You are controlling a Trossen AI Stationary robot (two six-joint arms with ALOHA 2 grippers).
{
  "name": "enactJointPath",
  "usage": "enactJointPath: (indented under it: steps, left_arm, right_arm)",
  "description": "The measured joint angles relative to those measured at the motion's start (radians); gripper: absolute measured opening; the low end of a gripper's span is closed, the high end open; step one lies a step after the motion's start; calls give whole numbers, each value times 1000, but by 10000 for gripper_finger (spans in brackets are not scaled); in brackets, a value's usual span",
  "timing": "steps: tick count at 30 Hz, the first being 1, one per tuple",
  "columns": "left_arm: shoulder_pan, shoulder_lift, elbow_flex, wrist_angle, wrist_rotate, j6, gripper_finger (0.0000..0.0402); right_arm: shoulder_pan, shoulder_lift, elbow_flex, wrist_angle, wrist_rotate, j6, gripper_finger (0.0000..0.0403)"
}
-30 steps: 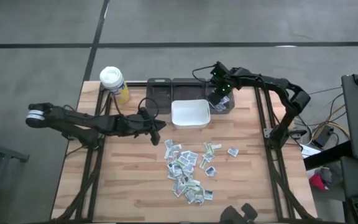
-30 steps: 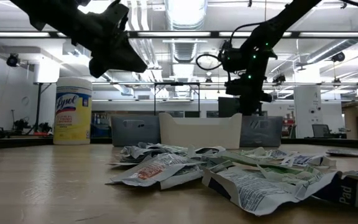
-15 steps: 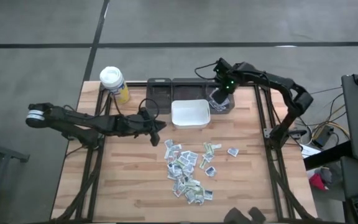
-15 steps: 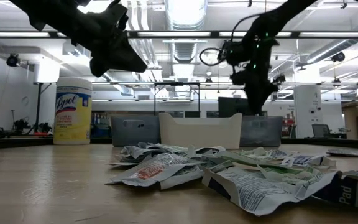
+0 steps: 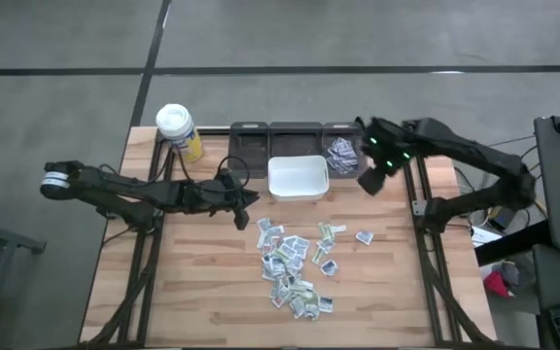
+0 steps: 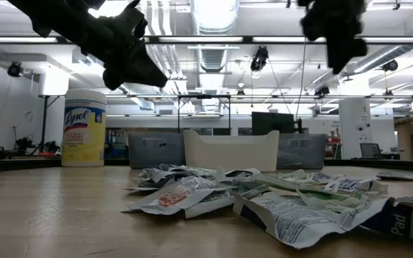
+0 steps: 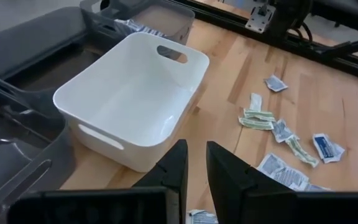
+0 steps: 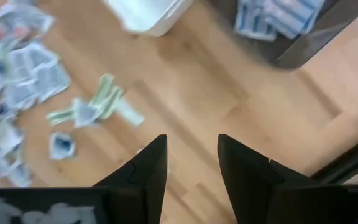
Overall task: Pick & Place First Aid Supplies
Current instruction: Put the alcohol pad into the middle black bin
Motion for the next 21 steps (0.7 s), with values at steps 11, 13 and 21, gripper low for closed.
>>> enactJointPath:
  steps: [11, 13, 21]
  left_arm:
    - [-1, 1, 0, 3, 0, 18, 53]
    - [-1, 1, 0, 3, 0, 22, 53]
    - [-1, 1, 0, 3, 3, 47, 53]
  right_arm:
    - [388, -242, -257, 185, -18, 218, 127]
    - [447, -248, -303, 224, -18, 219, 128]
    - [518, -209, -444, 270, 19, 276, 125]
